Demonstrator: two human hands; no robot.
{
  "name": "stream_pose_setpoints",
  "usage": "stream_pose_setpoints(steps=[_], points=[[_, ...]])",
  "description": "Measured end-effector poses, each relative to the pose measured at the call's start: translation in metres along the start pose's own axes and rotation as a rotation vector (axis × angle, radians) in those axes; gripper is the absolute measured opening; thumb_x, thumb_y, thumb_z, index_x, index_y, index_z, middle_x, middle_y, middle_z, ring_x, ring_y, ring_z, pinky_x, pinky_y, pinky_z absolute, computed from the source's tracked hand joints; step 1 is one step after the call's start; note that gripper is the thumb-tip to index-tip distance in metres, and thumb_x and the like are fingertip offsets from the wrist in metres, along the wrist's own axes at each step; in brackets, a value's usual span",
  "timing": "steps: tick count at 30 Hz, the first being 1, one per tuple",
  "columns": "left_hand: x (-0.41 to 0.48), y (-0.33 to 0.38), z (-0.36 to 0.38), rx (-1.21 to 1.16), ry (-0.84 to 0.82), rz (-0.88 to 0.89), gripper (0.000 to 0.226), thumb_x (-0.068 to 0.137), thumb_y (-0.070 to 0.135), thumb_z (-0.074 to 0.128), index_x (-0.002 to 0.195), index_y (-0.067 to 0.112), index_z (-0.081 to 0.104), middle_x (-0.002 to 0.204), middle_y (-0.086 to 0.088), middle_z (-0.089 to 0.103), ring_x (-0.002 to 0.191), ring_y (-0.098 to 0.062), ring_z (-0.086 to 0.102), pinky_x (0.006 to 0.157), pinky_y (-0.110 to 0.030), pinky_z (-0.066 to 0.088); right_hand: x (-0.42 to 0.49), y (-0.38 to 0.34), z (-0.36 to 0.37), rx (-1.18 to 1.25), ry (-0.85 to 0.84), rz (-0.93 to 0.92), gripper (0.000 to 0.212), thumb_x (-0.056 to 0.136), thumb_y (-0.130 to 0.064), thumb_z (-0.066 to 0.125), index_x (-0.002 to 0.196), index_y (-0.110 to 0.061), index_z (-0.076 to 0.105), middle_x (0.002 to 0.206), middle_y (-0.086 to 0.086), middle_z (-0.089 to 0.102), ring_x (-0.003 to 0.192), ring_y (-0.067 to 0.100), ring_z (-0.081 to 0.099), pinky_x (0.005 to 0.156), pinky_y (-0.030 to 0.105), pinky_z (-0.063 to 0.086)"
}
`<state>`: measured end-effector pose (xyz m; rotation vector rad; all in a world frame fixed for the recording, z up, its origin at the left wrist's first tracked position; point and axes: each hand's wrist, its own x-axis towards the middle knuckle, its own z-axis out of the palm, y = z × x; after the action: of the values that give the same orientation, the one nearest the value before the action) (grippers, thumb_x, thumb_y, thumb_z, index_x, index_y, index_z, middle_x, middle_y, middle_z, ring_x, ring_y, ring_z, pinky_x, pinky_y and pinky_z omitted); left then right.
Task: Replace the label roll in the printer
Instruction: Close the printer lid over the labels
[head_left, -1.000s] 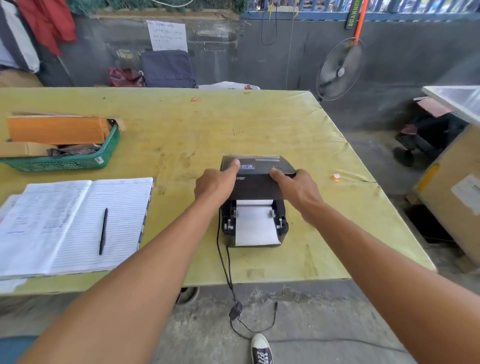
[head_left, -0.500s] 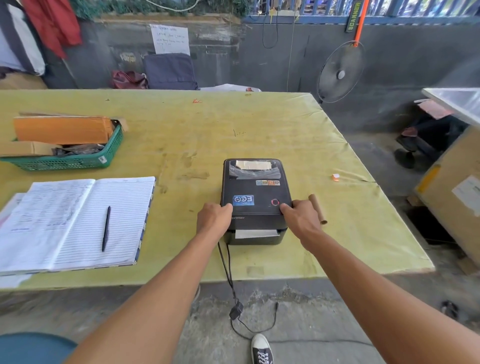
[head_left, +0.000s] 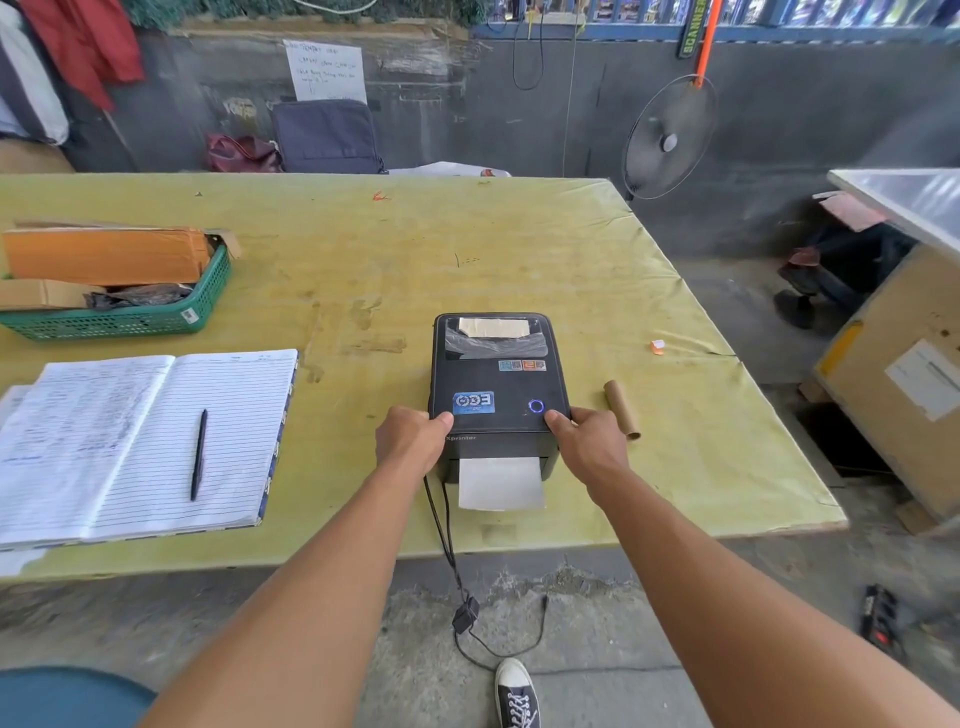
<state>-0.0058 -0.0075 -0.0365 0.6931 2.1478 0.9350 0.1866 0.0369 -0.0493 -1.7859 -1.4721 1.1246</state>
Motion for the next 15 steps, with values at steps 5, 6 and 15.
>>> stream_pose_setpoints(steps=[5,6,15], points=[[-0.0030,-0.0031,0.0030,0.014,0.038,0.001,0.039,0.091,0.034,0.066,0.062,0.021,0.044,0.085,-0.006,0.062,0.085,-0.030,0.069,0.082,-0.039,0.054,-0.0009,0.0030,0.0035,-0.026,0.005,0.023,0.028,0.096,-0.041,0.059,0.101,-0.017,0.073,0.073,0.003,0.064,0.088,0.037,0.070,0.084,0.044,0.058],[-0.0024,-0.0023,0.0036,0.003,0.037,-0.004,0.034,0.091,0.033,0.067,0.066,0.019,0.050,0.089,-0.006,0.063,0.088,-0.031,0.069,0.084,-0.039,0.054,-0.0003,0.0035,0.0037,-0.030,0.010,0.026,0.027,0.096,-0.042,0.059,0.097,-0.019,0.071,0.076,0.004,0.065,0.089,0.037,0.070,0.085,0.044,0.057],[0.0053,0.0037,0.0020,0.015,0.002,-0.043,0.021,0.089,0.028,0.069,0.084,0.011,0.059,0.106,-0.010,0.066,0.096,-0.032,0.070,0.082,-0.034,0.053,0.0055,0.0044,0.0046,-0.057,0.000,0.052,0.024,0.096,-0.044,0.058,0.102,-0.024,0.071,0.091,0.005,0.071,0.092,0.034,0.071,0.072,0.036,0.048]])
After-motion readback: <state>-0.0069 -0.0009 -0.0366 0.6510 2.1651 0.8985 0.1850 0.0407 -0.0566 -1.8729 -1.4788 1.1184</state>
